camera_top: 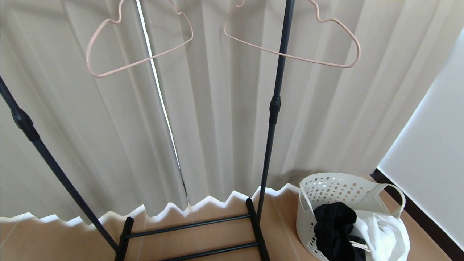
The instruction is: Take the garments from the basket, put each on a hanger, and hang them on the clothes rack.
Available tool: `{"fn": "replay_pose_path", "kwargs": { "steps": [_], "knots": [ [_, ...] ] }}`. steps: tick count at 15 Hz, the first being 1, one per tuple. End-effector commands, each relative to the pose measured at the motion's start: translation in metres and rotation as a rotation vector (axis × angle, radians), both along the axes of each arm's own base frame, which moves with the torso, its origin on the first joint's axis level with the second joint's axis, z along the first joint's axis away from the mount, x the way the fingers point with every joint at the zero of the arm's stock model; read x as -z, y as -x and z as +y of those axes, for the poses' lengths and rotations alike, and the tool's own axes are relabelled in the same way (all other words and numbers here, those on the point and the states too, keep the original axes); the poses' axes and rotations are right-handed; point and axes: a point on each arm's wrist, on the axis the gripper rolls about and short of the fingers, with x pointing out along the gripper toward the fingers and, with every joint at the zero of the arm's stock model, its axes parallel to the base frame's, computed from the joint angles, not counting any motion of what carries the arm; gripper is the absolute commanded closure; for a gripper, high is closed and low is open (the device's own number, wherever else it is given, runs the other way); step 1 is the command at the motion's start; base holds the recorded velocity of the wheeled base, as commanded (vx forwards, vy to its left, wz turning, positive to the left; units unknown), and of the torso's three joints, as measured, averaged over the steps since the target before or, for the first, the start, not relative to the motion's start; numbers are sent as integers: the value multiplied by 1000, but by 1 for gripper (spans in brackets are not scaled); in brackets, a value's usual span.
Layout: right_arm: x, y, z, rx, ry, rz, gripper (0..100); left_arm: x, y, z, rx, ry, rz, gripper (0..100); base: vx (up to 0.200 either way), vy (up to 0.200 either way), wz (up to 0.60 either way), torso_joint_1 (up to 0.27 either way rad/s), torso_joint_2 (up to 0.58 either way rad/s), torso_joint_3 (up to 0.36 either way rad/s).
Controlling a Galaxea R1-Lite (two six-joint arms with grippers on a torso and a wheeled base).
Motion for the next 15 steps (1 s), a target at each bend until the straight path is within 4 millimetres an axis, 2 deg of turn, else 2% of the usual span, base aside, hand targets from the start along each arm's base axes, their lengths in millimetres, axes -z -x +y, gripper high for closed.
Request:
{"fn": "replay_pose_path", "kwargs": {
  "steps": [1,2,5,14,15],
  "knots": [
    [0,0,0,0,0,0,0,0,0,0,0,0,1,0,0,0,-600,7,281,295],
    [0,0,0,0,0,2,0,0,0,0,0,0,1,0,0,0,-600,2,105,105],
    [0,0,0,2,0,0,0,0,0,0,1,-1,0,0,0,0,0,5,72,81],
    [0,0,0,2,0,0,0,0,0,0,-2,-1,0,0,200,-200,0,3,16,22],
    [0,0,0,2,0,0,0,0,0,0,-3,0,1,0,0,0,0,0,0,0]
  ]
}}
